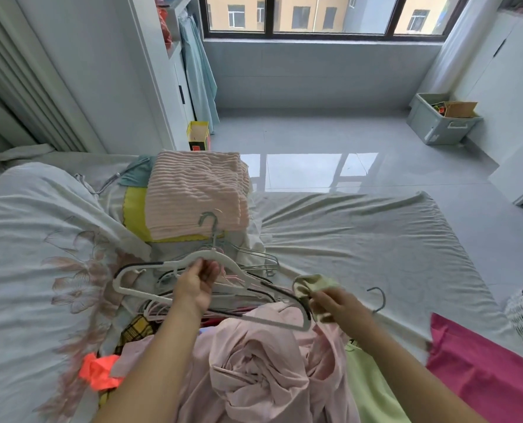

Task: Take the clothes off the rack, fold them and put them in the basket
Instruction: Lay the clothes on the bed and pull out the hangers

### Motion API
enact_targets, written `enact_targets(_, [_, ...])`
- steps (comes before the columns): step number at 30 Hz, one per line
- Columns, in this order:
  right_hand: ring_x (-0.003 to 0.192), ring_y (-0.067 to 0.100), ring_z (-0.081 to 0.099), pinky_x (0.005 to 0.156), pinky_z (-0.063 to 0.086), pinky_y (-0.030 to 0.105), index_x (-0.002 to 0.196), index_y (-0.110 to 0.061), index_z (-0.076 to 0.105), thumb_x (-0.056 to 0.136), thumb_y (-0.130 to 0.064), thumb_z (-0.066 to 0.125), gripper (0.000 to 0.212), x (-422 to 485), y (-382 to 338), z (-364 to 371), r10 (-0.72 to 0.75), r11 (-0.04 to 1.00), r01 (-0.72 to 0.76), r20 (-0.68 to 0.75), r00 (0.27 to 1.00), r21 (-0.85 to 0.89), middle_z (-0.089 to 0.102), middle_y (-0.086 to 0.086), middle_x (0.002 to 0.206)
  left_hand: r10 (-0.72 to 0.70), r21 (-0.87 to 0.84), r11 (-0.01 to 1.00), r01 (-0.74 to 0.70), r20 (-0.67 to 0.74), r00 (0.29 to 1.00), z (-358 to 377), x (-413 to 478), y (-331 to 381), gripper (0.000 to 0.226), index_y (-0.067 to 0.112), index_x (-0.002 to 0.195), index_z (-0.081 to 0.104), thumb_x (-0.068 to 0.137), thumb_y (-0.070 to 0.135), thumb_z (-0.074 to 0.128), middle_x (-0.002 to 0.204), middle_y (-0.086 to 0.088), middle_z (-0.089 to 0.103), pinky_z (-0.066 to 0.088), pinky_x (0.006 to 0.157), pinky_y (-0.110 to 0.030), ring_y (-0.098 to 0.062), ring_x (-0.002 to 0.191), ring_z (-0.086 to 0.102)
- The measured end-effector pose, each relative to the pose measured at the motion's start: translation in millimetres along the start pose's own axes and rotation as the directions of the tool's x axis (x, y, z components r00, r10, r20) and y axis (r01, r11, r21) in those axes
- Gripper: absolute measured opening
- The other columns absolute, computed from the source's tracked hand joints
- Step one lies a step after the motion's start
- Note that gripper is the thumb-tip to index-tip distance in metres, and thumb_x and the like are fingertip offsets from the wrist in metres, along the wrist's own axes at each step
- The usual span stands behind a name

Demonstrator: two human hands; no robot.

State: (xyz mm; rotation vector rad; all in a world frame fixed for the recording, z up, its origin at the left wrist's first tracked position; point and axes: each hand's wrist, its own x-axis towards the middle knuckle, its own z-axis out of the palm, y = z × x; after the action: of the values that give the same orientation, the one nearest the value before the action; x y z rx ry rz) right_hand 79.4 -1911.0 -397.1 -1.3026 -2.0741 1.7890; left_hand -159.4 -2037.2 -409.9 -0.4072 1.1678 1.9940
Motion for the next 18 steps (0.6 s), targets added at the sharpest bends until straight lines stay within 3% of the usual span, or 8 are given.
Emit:
enact_targets(2, [0.070,0.013,0.058,0.059,0.047,0.018,0.092,-0.005,0.060,0.096,-0.015,0.049,0.015,-6.3,29.9,-8.6,0.133,0.991,-0.133,-0.045,0.990,-0.001,0.064,0.007,0.081,0.005,-0.031,1.000,-0.006,-0.035,0.999,4.1,20.3,10.3,0.029,0.007,0.075,0.051,0.100,0.011,0.037,0.041,0.001,0.060,0.048,0.039,-0.015,-0.005,0.037,0.059])
enact_targets(5, [0.077,0.016,0.059,0.061,0.046,0.020,0.095,-0.008,0.060,0.095,-0.015,0.050,0.012,-9.0,67.7,-23.0,0.230,0.972,-0.234,-0.113,0.967,-0.018,0.064,0.009,0.089,-0.015,0.008,1.000,0.015,-0.051,0.999,9.0,51.9,29.6,0.032,0.003,0.080,0.050,0.101,0.024,0.036,0.051,-0.005,0.064,0.045,0.037,-0.014,-0.007,0.039,0.060])
enact_targets(8, [0.087,0.028,0.060,0.070,0.045,0.033,0.096,-0.004,0.060,0.091,-0.015,0.057,0.013,0.6,102.6,-36.5,0.250,0.954,-0.285,-0.286,0.925,-0.089,0.064,0.013,0.093,-0.073,0.232,0.969,0.080,-0.042,0.996,12.3,67.2,33.9,0.029,0.005,0.112,0.042,0.100,0.031,0.037,0.089,-0.016,0.060,0.049,0.040,-0.016,-0.016,0.056,0.065])
enact_targets(11, [0.102,0.030,0.055,0.082,0.043,0.036,0.112,-0.001,0.053,0.090,-0.010,0.054,0.025,6.6,129.9,-45.5,0.323,0.909,-0.391,-0.351,0.879,-0.143,0.056,0.015,0.110,-0.057,0.411,0.910,0.055,-0.007,0.998,22.5,46.5,8.2,0.022,0.004,0.114,0.040,0.100,0.020,0.040,0.090,-0.016,0.056,0.056,0.050,-0.023,-0.023,0.076,0.059])
enact_targets(13, [0.114,0.031,0.050,0.087,0.039,0.034,0.132,0.000,0.040,0.090,-0.011,0.056,0.047,7.3,137.3,-48.8,0.386,0.904,-0.426,-0.353,0.852,-0.041,0.050,0.017,0.126,-0.113,0.549,0.833,0.074,0.039,0.993,25.1,22.1,-21.8,0.022,0.000,0.110,0.047,0.100,0.018,0.040,0.090,-0.016,0.060,0.057,0.052,-0.024,-0.024,0.077,0.060])
enact_targets(15, [0.121,0.032,0.045,0.090,0.038,0.034,0.142,-0.002,0.028,0.089,-0.012,0.059,0.062,14.0,135.6,-52.2,0.426,0.905,-0.392,-0.370,0.825,0.167,0.042,0.016,0.136,-0.205,0.668,0.735,0.119,0.052,0.977,20.5,-2.1,-57.1,0.021,0.000,0.103,0.053,0.098,0.018,0.044,0.092,-0.018,0.064,0.056,0.055,-0.026,-0.025,0.075,0.063])
enact_targets(17, [0.121,0.030,0.045,0.092,0.038,0.036,0.141,-0.006,0.032,0.090,-0.015,0.060,0.059,26.1,132.1,-59.8,0.423,0.898,-0.320,-0.390,0.818,0.301,0.043,0.012,0.133,-0.288,0.752,0.641,0.152,0.052,0.956,11.5,-23.6,-90.8,0.019,0.002,0.098,0.056,0.097,0.019,0.047,0.094,-0.018,0.065,0.055,0.057,-0.028,-0.025,0.073,0.063])
enact_targets(18, [0.114,0.029,0.050,0.088,0.040,0.035,0.132,-0.007,0.044,0.090,-0.016,0.059,0.046,33.9,129.4,-64.0,0.392,0.906,-0.278,-0.385,0.836,0.319,0.050,0.009,0.121,-0.322,0.787,0.595,0.160,0.052,0.945,6.5,-32.4,-105.5,0.019,0.003,0.097,0.057,0.096,0.019,0.048,0.094,-0.016,0.066,0.054,0.058,-0.028,-0.025,0.074,0.064])
